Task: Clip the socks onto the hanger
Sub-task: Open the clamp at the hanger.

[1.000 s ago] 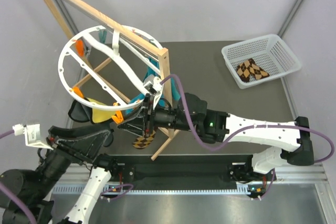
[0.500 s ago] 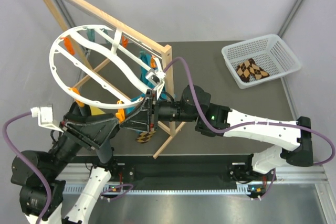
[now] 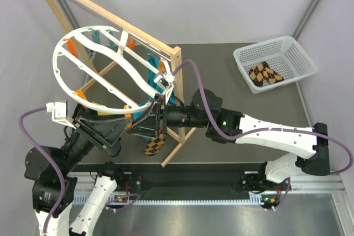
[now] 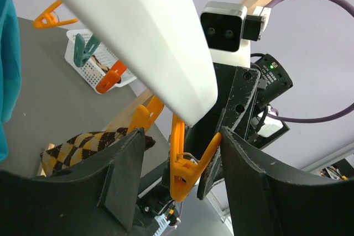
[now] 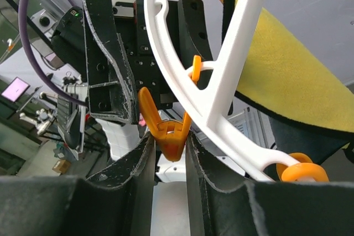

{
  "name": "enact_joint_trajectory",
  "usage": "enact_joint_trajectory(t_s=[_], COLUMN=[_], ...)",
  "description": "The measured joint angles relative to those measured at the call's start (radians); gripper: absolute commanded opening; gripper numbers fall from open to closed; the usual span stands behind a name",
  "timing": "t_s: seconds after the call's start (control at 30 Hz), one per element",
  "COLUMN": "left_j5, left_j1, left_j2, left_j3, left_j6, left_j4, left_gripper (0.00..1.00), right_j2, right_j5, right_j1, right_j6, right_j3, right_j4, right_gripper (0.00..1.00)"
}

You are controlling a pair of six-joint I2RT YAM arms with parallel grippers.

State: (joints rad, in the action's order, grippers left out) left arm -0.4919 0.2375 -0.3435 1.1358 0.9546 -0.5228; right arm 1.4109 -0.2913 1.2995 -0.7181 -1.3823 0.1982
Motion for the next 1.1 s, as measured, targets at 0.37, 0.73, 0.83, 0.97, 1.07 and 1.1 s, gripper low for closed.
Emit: enact_joint_trajectory(t_s=[0.37, 0.73, 0.83, 0.97, 1.07, 1.1], left_j5=[-0.035, -0.028, -0.001, 0.034, 0.063, 0.071], left_j1=[0.001, 0.001, 0.0, 0.0, 0.0, 0.0], left_j2=[0.0, -0.002, -0.024, -0.064, -0.068, -0.068], left_j3=[-0.041, -0.044, -0.024, 0.04, 0.062, 0.068], left_j6=[0.049, 0.072, 0.064, 0.048, 0.042, 0.041], left_j4=[0.105, 0.109, 0.067, -0.015, -0.048, -0.062], left_gripper=[0.35, 0.0, 0.0, 0.0, 0.0, 0.0], right_j2=[-0.002, -0.005, -0.019, -0.045, -0.059, -0.063], right_j5=[-0.006, -0.019, -0.035, -0.018, 0.017, 0.031], right_j1=[-0.008, -0.008, -0.006, -0.006, 0.001, 0.006], right_j6=[-0.002, -0.02, -0.037, -0.024, -0.005, 0.006], right_j3=[0.003, 0.006, 0.017, 0.033, 0.034, 0.033], right_j4=[0.003, 0.006, 0.0, -0.032, -0.071, -0.088], right_gripper=[0.0, 0.53, 0.68, 0.72, 0.75, 0.75])
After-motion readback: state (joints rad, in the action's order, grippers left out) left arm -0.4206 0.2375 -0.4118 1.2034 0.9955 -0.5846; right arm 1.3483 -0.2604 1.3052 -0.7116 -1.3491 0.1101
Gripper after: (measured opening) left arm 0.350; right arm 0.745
